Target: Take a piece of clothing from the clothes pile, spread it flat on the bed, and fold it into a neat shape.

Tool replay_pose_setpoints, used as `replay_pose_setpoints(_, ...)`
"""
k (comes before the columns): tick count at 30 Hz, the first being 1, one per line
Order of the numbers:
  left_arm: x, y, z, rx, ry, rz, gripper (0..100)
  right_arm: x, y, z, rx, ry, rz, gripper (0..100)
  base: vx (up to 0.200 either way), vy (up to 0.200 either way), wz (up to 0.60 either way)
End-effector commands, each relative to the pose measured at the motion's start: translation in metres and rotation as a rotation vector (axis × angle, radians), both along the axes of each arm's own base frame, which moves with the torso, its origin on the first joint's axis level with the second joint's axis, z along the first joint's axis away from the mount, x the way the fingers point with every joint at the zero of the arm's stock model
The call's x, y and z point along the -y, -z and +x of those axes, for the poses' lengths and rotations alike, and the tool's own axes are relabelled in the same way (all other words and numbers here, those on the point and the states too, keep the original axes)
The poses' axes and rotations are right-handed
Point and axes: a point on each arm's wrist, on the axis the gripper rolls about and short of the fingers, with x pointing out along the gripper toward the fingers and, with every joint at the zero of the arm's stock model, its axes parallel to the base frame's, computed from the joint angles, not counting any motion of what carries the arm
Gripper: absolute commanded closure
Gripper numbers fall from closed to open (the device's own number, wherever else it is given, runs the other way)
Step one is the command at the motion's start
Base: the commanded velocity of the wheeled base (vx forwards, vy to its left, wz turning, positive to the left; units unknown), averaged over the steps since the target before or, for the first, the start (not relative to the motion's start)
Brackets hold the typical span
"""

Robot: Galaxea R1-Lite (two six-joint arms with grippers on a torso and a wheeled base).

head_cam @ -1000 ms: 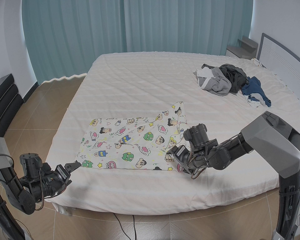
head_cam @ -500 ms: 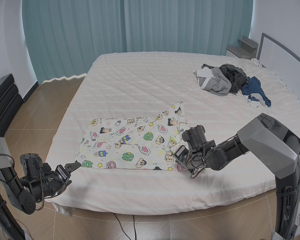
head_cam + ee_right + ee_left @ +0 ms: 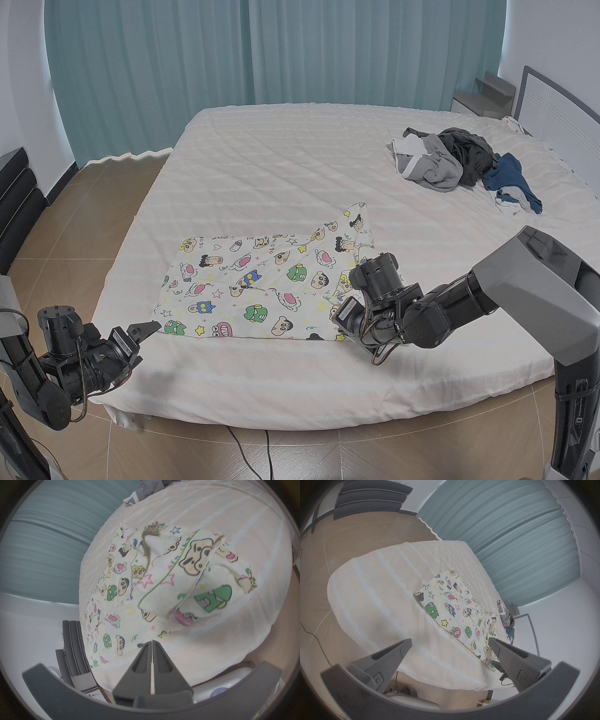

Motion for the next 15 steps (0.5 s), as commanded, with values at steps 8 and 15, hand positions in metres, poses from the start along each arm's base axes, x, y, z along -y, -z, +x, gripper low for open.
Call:
replay_pose_setpoints(8,0.000,0.004,0.000,-0.014,0.000,-0.001,0,0.009,-0.008,0.002,0.036,-0.034,-0.056,100,0.000,0.000,0.00)
replay_pose_setpoints(15,0.000,0.005,0.000,-0.014,-0.003,0.000,0,0.013,-0.003,0.004,0.046,-0.004,-0.092,0,0.000,0.000,0.00)
